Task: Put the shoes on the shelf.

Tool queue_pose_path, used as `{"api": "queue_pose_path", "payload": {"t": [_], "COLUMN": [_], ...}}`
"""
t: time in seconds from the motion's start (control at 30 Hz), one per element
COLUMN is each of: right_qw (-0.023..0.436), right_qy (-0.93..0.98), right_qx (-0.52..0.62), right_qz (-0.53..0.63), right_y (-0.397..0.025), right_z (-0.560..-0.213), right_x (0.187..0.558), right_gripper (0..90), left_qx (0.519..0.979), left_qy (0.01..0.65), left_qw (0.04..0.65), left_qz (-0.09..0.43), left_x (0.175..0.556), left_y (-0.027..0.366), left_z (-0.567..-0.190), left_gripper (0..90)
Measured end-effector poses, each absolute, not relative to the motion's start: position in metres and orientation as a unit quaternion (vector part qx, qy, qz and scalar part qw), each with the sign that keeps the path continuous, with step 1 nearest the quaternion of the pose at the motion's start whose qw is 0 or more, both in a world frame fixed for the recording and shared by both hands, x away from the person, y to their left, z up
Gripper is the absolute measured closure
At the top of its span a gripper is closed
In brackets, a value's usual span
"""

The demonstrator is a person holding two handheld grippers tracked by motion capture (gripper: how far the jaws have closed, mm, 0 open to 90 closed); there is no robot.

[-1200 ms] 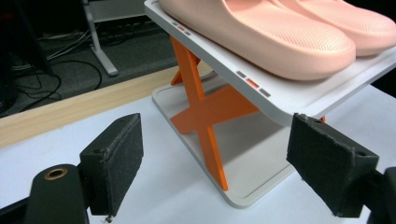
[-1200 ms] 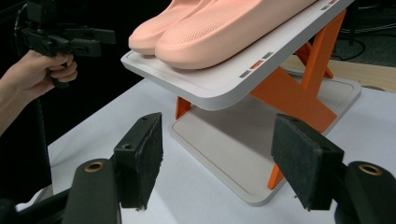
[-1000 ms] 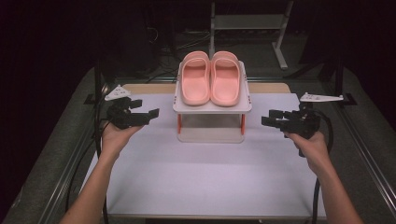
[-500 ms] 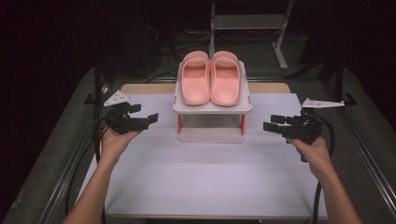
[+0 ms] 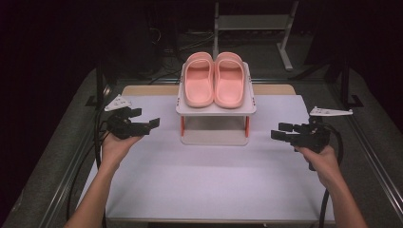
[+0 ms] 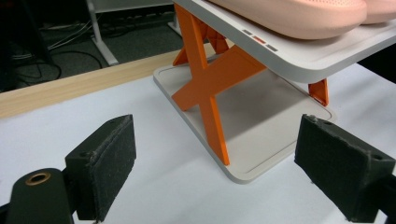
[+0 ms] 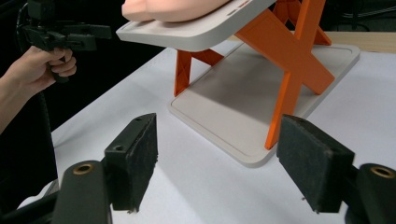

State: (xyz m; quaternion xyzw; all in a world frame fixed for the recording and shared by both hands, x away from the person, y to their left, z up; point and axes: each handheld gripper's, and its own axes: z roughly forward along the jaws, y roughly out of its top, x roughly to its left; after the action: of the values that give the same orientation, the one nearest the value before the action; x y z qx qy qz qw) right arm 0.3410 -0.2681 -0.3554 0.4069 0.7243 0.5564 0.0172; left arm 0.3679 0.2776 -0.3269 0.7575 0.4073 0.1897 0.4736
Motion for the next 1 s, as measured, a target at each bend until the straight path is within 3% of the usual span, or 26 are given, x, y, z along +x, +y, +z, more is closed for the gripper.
{"api": "queue_pose_path", "payload": {"t": [1.0], "right_qw": [-0.002], "right_qy": [0.713], "right_qx": [0.420], "right_qz": [0.562], "right_y": [-0.282], "right_z": [-0.385], "right_x": [0.322], "right_gripper": [26.3], "left_qx": [0.754], "left_qy": [0.412], "left_qw": [0.475], "left_qz": [0.189], "left_x": [0.349], "left_y": [0.287], "left_z": [-0.348], "left_gripper": [10.5]}}
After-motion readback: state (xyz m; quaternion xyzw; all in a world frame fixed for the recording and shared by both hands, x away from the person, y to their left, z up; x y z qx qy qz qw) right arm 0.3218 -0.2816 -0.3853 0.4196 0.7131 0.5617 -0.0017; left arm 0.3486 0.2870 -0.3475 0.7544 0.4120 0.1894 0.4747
